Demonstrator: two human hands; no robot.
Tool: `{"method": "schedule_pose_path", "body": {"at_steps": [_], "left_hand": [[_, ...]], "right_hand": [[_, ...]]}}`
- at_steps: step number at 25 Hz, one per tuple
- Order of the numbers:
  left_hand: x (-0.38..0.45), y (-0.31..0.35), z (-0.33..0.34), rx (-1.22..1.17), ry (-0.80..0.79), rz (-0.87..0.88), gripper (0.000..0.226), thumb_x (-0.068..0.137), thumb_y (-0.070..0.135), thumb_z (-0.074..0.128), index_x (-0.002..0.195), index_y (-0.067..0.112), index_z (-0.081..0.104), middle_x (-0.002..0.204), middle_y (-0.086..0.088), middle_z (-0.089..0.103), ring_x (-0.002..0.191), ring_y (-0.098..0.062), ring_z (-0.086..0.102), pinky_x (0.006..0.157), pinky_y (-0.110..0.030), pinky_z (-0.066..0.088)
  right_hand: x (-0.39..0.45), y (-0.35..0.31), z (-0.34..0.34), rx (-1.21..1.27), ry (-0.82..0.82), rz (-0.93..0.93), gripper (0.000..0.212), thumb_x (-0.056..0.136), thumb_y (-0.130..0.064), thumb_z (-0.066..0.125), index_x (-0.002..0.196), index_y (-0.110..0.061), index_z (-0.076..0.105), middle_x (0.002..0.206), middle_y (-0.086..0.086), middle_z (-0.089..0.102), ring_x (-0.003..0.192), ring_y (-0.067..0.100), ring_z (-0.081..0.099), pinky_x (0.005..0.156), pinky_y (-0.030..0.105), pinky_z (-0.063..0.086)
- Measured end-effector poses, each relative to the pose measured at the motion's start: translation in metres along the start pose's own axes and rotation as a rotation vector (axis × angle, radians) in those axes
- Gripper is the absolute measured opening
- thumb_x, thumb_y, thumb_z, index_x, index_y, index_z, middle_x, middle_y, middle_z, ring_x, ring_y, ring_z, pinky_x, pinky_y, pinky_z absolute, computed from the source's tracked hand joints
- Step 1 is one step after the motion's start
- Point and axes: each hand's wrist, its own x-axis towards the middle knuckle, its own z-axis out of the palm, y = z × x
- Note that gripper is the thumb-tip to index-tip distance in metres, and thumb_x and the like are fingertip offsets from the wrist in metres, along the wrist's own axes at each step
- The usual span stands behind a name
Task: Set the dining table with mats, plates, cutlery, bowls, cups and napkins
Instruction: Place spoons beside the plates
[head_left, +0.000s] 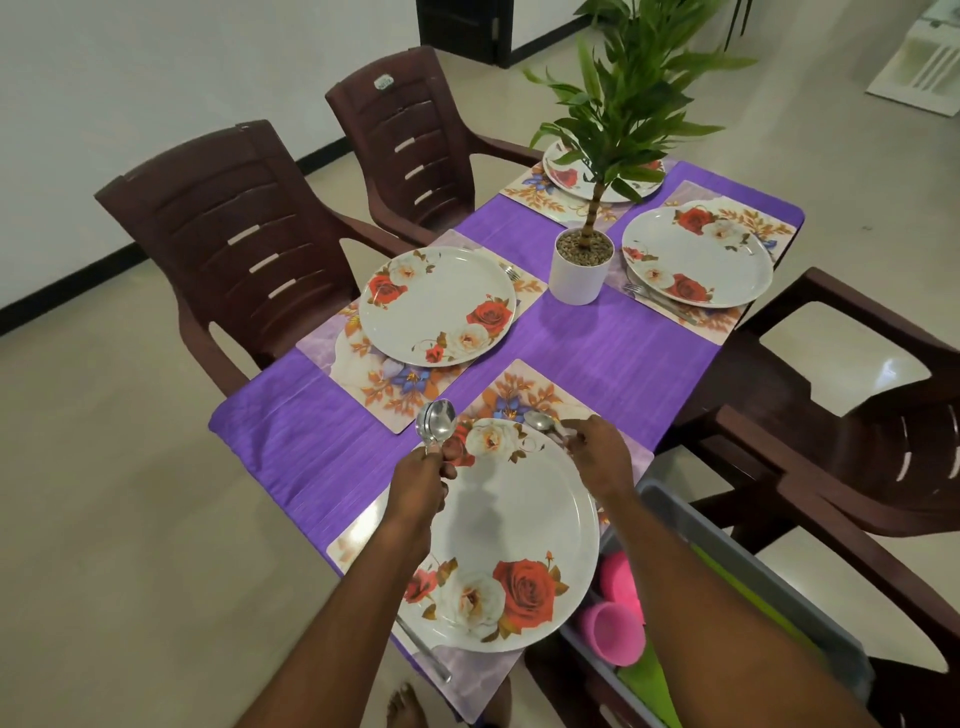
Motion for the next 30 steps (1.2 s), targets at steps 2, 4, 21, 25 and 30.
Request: {"method": "schedule_pose_path", "body": {"at_steps": [2, 4, 21, 25, 30], "left_hand": [[-0.001, 0.002, -0.006, -0.012, -0.040, 0.027, 0.026, 0.105, 0.016, 0.046, 0.095, 0.011, 0.070, 0.076, 0.002, 0.070, 0.062, -0.013, 0.047, 0.053, -0.023, 0.037], [-0.004, 0.006, -0.014, -0.055, -0.090, 0.037, 0.023, 0.105, 0.019, 0.052, 0.098, 0.012, 0.073, 0.081, 0.002, 0.077, 0.069, -0.014, 0.060, 0.058, -0.023, 0.046], [0.093, 0.033, -0.208, -0.304, -0.306, -0.117, 0.019, 0.100, 0.000, 0.051, 0.097, -0.004, 0.069, 0.074, -0.015, 0.075, 0.058, -0.020, 0.071, 0.050, -0.024, 0.054], [0.132, 0.055, -0.263, -0.117, -0.252, -0.046, 0.024, 0.104, 0.006, 0.044, 0.088, 0.005, 0.062, 0.058, -0.006, 0.068, 0.038, -0.009, 0.047, 0.035, -0.018, 0.030], [0.180, 0.095, -0.279, 0.000, -0.296, -0.052, 0.030, 0.107, 0.018, 0.043, 0.084, 0.012, 0.062, 0.067, 0.001, 0.063, 0.041, -0.007, 0.025, 0.033, -0.016, 0.017]], "right_hand": [[-0.003, -0.008, -0.005, 0.120, 0.114, 0.035, 0.028, 0.098, -0.016, 0.062, 0.125, -0.015, 0.070, 0.113, 0.008, 0.067, 0.109, 0.027, 0.061, 0.087, 0.036, 0.047], [-0.012, -0.036, -0.009, 0.309, 0.178, 0.084, 0.025, 0.097, -0.017, 0.064, 0.121, -0.014, 0.070, 0.111, 0.005, 0.067, 0.106, 0.023, 0.062, 0.084, 0.031, 0.047], [-0.086, -0.330, 0.084, 0.985, 0.064, 0.215, 0.022, 0.090, 0.010, 0.059, 0.104, -0.005, 0.068, 0.078, 0.019, 0.072, 0.061, 0.025, 0.071, 0.053, 0.032, 0.058], [-0.084, -0.370, 0.088, 1.460, 0.050, 0.286, 0.017, 0.094, 0.005, 0.060, 0.110, 0.000, 0.062, 0.090, 0.018, 0.070, 0.073, 0.024, 0.069, 0.064, 0.029, 0.060], [-0.064, -0.381, 0.095, 1.847, -0.026, 0.245, 0.015, 0.097, -0.009, 0.058, 0.110, -0.003, 0.063, 0.098, 0.015, 0.068, 0.098, 0.027, 0.067, 0.098, 0.038, 0.054]]}}
